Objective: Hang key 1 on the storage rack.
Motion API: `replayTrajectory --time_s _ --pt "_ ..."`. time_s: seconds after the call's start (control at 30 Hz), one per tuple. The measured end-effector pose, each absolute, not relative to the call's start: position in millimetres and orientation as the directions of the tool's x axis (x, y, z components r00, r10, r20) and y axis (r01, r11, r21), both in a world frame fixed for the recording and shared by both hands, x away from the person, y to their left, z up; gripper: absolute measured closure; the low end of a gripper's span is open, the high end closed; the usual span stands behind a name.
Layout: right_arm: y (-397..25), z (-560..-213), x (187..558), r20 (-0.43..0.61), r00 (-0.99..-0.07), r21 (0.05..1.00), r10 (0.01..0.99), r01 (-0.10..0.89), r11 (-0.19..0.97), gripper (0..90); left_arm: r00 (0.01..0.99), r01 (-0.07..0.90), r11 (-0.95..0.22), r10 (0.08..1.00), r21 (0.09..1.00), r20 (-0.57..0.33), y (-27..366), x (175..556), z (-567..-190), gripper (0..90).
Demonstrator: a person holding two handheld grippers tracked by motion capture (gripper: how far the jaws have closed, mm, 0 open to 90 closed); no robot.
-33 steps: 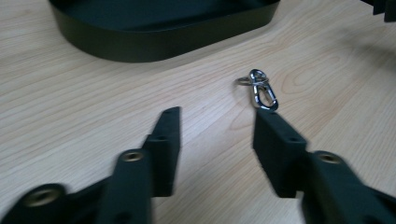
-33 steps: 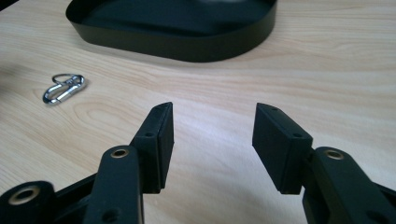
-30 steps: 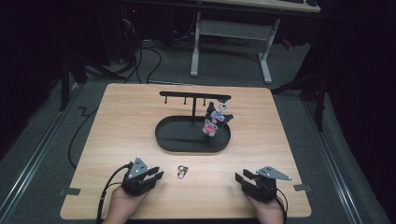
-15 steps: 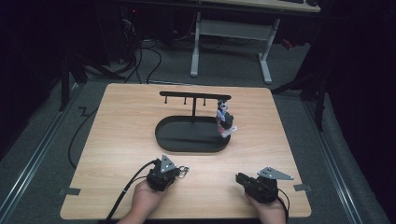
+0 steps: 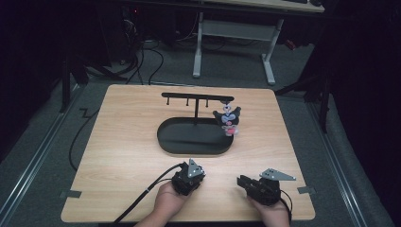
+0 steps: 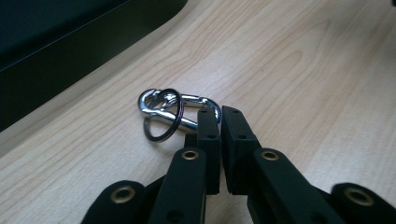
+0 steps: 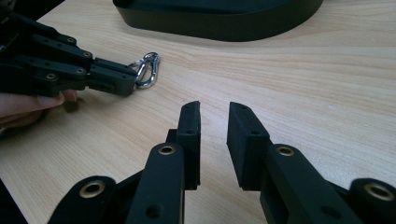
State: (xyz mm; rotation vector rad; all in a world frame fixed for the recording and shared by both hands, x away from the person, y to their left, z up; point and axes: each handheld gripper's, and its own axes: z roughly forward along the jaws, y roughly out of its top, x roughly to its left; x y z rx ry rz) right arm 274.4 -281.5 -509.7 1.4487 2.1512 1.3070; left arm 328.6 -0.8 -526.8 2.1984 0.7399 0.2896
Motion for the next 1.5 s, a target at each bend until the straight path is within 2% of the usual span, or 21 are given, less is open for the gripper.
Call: replayTrajectory --time_s 0.13,0.3,0.4,0.5,0.67,0.7,1.07,1.13,1.33,1.5 --pt "-283.4 -510.5 273.7 0.274 -0.479 0.771 0.834 0.627 0.107 74.9 0.784 0.403 -0.505 0.621 0.763 -0.004 13.5 325.6 -524.9 79.9" --pt "-283.5 -509.9 273.6 0.279 -0.477 0.770 0.834 0.630 0.103 74.0 0.763 0.390 -0.528 0.644 0.754 0.057 23.5 329.4 -528.7 62.2" --pt "-282.3 -510.5 273.7 0.282 -0.477 0.768 0.832 0.632 0.102 73.5 0.761 0.389 -0.529 0.646 0.754 0.060 19.3 333.2 -531.3 56.4" --pt "-282.6 -510.7 274.0 0.283 -0.477 0.766 0.832 0.634 0.103 73.3 0.772 0.402 -0.521 0.635 0.753 0.028 13.3 340.9 -531.2 58.0" --pt "-284.5 -512.0 274.9 0.286 -0.475 0.765 0.832 0.636 0.100 73.2 0.793 0.417 -0.529 0.609 0.739 -0.012 4.6 342.4 -528.9 86.5" --pt "-284.8 -512.1 274.7 0.293 -0.470 0.761 0.833 0.641 0.094 73.2 0.797 0.423 -0.526 0.604 0.738 -0.026 3.5 341.2 -528.8 87.1" --pt "-284.5 -512.8 275.2 0.294 -0.475 0.758 0.830 0.645 0.100 73.0 0.851 0.386 -0.540 0.521 0.748 -0.064 -30.5 310.9 -529.8 87.4" --pt "-284.5 -512.8 275.2 0.294 -0.475 0.756 0.830 0.647 0.102 72.7 0.852 0.392 -0.534 0.517 0.750 -0.077 -30.1 311.2 -529.9 82.0" --pt "-284.9 -515.0 276.4 0.298 -0.474 0.748 0.829 0.655 0.105 71.7 0.847 0.389 -0.521 0.526 0.760 -0.073 -8.7 307.2 -529.8 70.3" --pt "-282.2 -517.3 277.3 0.296 -0.479 0.738 0.826 0.664 0.120 70.3 0.798 0.421 -0.469 0.599 0.776 -0.071 31.2 311.1 -528.2 69.9"
